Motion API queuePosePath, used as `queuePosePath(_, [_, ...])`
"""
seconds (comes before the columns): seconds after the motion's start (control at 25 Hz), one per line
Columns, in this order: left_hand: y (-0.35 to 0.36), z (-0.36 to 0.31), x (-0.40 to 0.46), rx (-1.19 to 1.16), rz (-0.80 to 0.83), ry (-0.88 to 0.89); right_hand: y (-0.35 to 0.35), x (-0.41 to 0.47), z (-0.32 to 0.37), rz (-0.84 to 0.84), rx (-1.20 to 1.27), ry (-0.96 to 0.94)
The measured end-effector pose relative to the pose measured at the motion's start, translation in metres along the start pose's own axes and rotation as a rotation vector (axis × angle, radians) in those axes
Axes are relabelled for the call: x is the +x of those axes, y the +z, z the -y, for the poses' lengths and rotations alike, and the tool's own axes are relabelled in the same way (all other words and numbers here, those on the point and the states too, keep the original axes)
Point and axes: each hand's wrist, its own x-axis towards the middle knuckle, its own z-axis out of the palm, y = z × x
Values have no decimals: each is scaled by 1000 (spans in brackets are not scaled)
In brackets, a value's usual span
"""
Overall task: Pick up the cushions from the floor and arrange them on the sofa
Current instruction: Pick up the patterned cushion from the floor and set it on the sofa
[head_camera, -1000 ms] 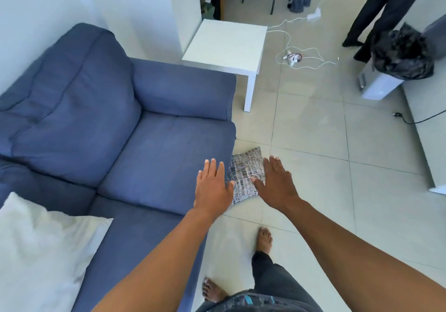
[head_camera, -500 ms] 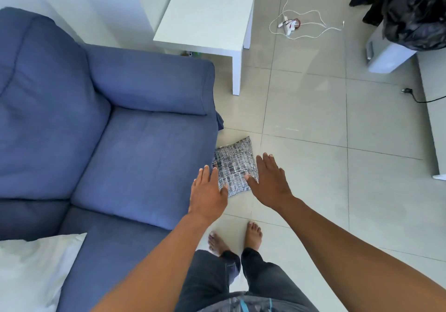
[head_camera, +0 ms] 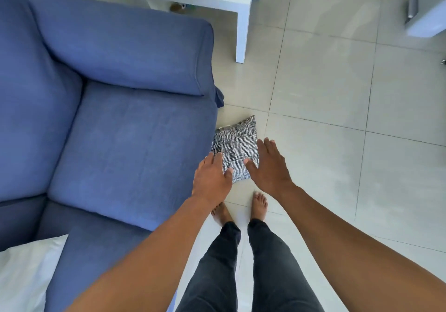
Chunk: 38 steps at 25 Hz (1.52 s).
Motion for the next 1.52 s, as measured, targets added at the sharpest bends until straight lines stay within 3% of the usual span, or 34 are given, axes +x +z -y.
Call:
queuePosePath(0.56, [232, 110, 268, -317, 53, -456, 218, 279, -161, 180, -56, 51])
queuePosePath(0.76, [295, 151, 347, -441, -123, -637, 279, 352, -200, 159, 51, 141])
queuePosePath(0.88, [324, 166, 373, -671, -278, -852, 298, 386, -217, 94, 171, 243])
queuePosePath(0.96, [335, 175, 387, -898, -286, -941, 304, 399, -223, 71, 309, 337])
queuePosePath(1.08, [350, 185, 403, -1110, -138, -938, 306, 405, -225, 85, 444, 393])
queuePosePath(1.2, [348, 166, 398, -1108, -40, -850, 287, 385, -220, 46, 471, 386])
queuePosePath(1.52, [257, 78, 304, -1122, 73, -751, 175, 278, -198, -149, 448, 358])
